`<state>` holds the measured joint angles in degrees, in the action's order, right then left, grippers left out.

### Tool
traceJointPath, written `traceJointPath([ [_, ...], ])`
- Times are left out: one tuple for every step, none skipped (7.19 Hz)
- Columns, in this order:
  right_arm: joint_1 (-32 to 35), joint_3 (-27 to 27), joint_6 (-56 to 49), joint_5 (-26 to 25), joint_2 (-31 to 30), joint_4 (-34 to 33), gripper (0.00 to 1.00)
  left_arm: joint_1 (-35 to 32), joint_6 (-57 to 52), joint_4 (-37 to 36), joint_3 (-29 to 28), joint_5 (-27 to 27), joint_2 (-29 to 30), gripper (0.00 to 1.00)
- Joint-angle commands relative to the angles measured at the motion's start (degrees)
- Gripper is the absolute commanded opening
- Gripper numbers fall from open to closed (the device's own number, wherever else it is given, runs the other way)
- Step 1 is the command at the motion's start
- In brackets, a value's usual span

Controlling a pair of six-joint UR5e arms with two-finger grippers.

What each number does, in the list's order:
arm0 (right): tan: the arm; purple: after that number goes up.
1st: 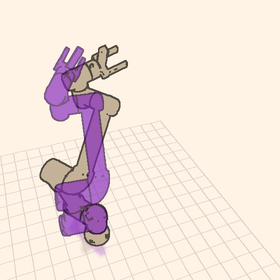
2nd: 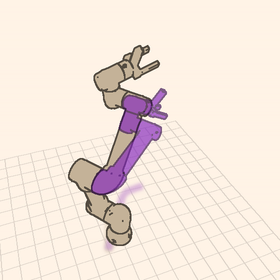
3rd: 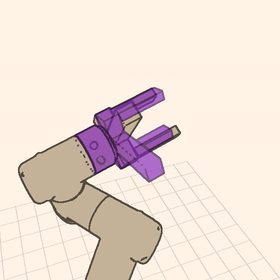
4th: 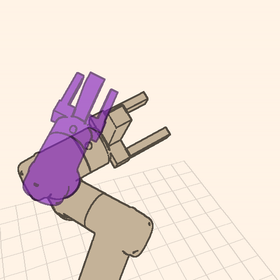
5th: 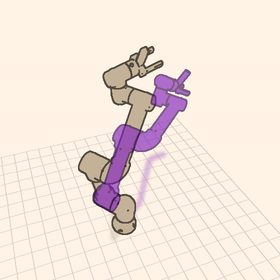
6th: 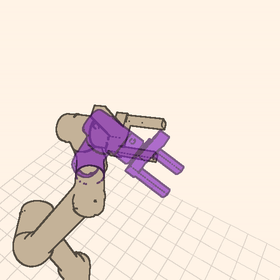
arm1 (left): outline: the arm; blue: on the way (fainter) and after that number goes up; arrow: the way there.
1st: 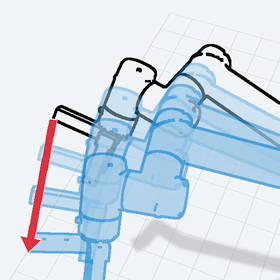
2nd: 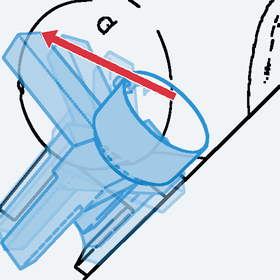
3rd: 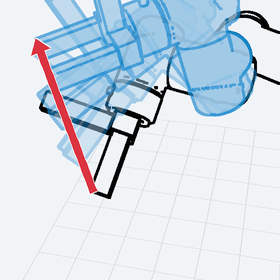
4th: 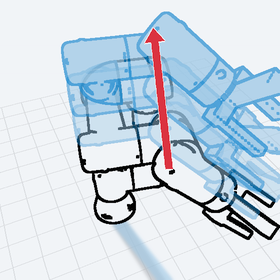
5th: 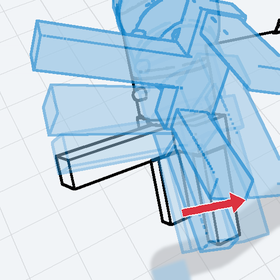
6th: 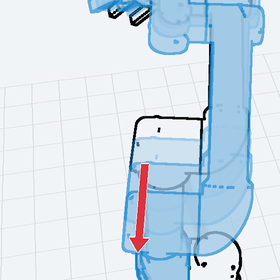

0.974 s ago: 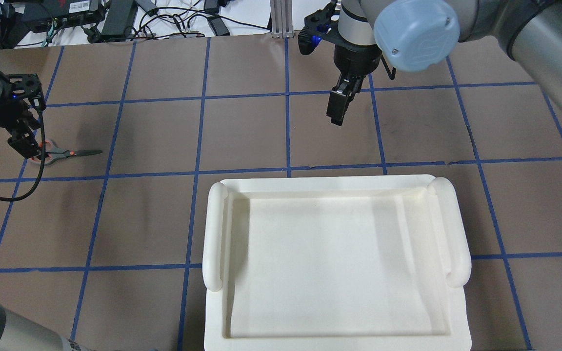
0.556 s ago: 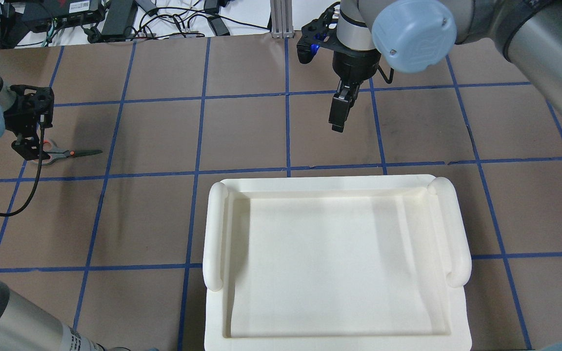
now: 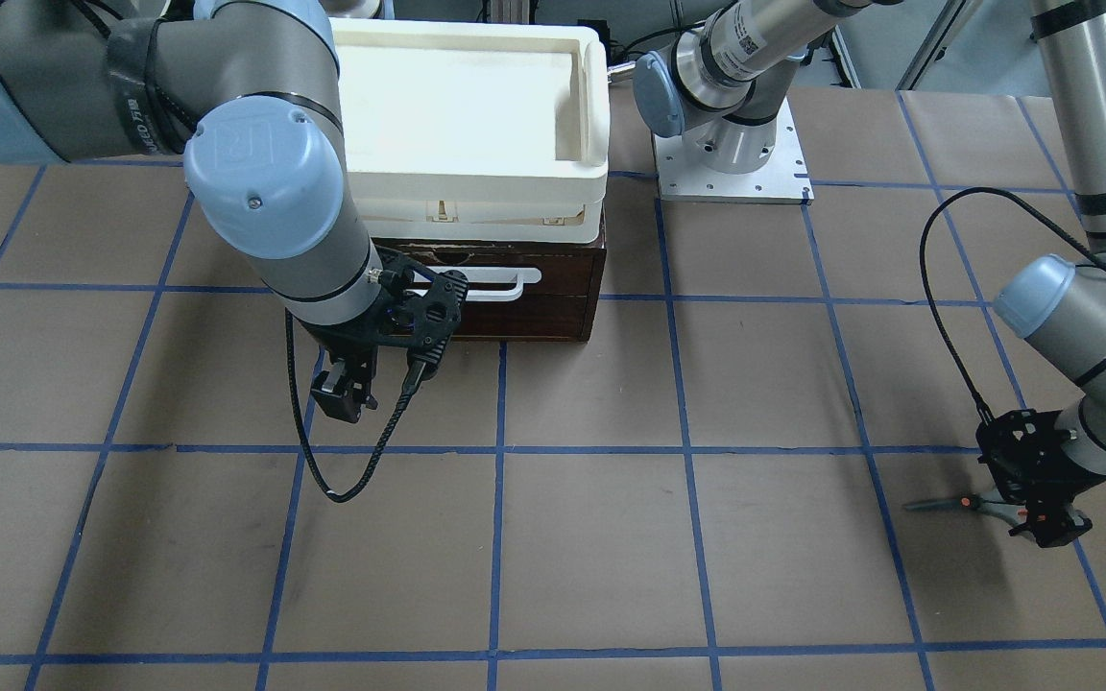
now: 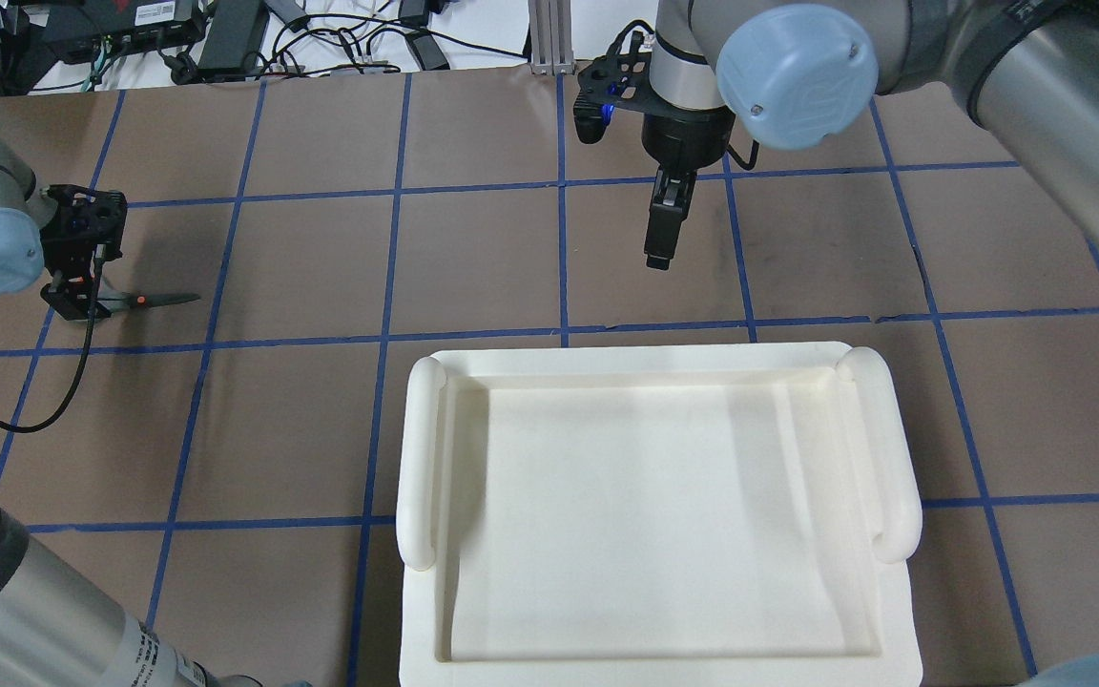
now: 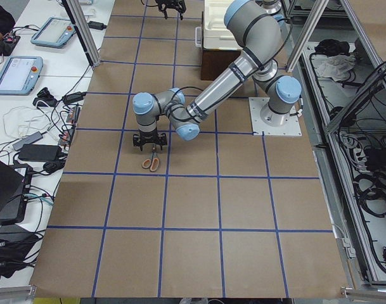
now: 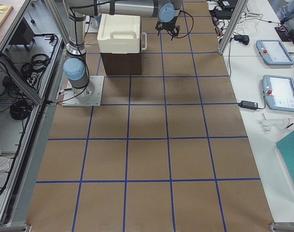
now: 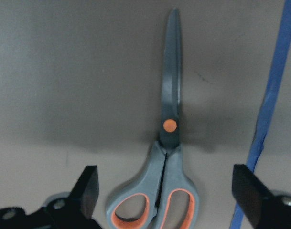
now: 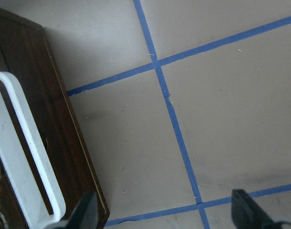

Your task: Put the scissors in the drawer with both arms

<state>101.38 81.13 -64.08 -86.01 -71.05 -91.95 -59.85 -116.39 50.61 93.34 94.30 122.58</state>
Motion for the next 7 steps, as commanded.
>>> traceJointPath([
  [1.79, 0.0, -3.86, -0.82, 0.47, 0.99, 1.0, 0.0, -2.17, -0.07, -0.52, -0.17, 1.69, 0.96],
  [2.85, 0.0, -8.3, -2.22, 1.08, 0.99, 1.0, 0.17, -2.88, -0.07, -0.7, -0.25, 2.14, 0.95],
  [4.16, 0.0, -10.43, -2.58, 1.26, 1.07, 1.0, 0.35, -3.49, -0.16, -0.88, -0.17, 2.58, 0.91],
  [5.91, 0.43, -10.46, -2.59, 1.44, 1.25, 1.0, 0.44, -3.5, -0.16, -0.96, -0.25, 2.84, 0.9],
  [6.45, 0.96, -11.76, -2.59, 1.53, 1.25, 1.0, 0.44, -3.5, -0.16, -0.88, -0.34, 2.93, 0.9],
  [6.46, 2.36, -13.51, -2.5, 1.35, 1.08, 1.0, 0.44, -3.58, -0.16, -0.96, -0.34, 2.93, 0.9],
  [6.55, 4.02, -13.36, -2.5, 1.0, 0.64, 1.0, 0.44, -3.76, -0.24, -0.88, -0.34, 3.02, 0.8],
])
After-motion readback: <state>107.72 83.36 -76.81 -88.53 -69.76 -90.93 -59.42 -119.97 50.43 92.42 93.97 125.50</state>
